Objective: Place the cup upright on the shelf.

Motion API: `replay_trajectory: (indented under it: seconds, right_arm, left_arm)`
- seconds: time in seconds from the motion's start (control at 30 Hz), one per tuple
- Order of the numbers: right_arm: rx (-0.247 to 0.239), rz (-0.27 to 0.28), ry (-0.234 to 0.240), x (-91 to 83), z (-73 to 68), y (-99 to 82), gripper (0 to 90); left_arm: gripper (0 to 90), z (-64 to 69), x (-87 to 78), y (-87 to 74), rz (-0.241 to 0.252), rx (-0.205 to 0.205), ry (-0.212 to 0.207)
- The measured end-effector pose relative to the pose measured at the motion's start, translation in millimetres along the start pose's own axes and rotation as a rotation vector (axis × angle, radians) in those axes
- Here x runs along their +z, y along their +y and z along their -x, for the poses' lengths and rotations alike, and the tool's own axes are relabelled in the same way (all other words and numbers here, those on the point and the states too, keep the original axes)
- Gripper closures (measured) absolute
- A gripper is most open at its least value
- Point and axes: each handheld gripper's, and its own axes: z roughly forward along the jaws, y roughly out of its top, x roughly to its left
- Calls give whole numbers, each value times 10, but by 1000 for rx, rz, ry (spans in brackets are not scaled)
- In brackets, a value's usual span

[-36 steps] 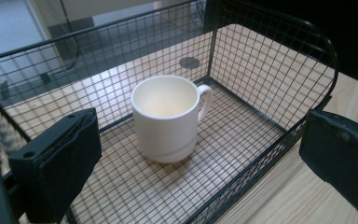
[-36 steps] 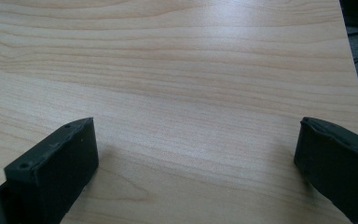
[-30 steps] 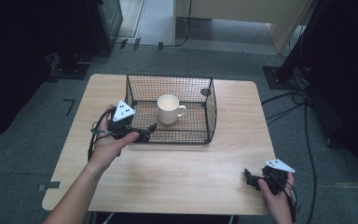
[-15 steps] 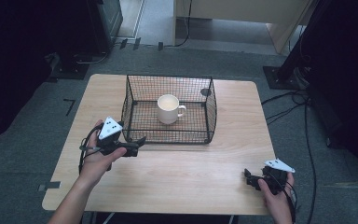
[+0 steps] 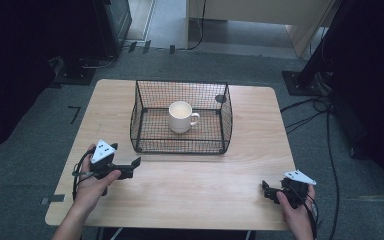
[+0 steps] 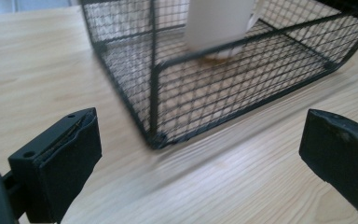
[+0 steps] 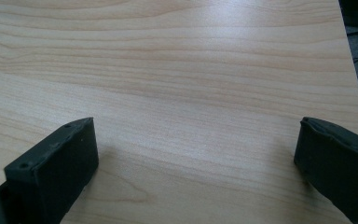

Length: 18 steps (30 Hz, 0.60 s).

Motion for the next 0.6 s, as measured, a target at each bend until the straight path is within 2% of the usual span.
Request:
replay_trajectory:
  seconds: [0.07, 0.13, 0.17, 0.27, 0.47, 0.6]
  right_arm:
    - [1, 0, 0, 0, 0, 0, 0]
    - [0, 0, 0, 0, 0, 0, 0]
    - [-1, 0, 0, 0, 1, 0, 0]
    - [-1, 0, 0, 0, 1, 0, 0]
    - [-2, -1, 0, 0, 1, 0, 0]
    - [-2, -1, -1, 0, 1, 0, 0]
  left_arm:
    - [0, -81, -12, -129, -22, -10, 23]
    - [0, -106, -13, -173, -28, -15, 34]
    - [0, -160, -28, -256, -39, -27, 50]
    - [0, -232, -64, -372, -47, -42, 75]
    - [0, -377, -178, -529, -66, -69, 115]
    - [0, -434, -244, -600, -79, -74, 137]
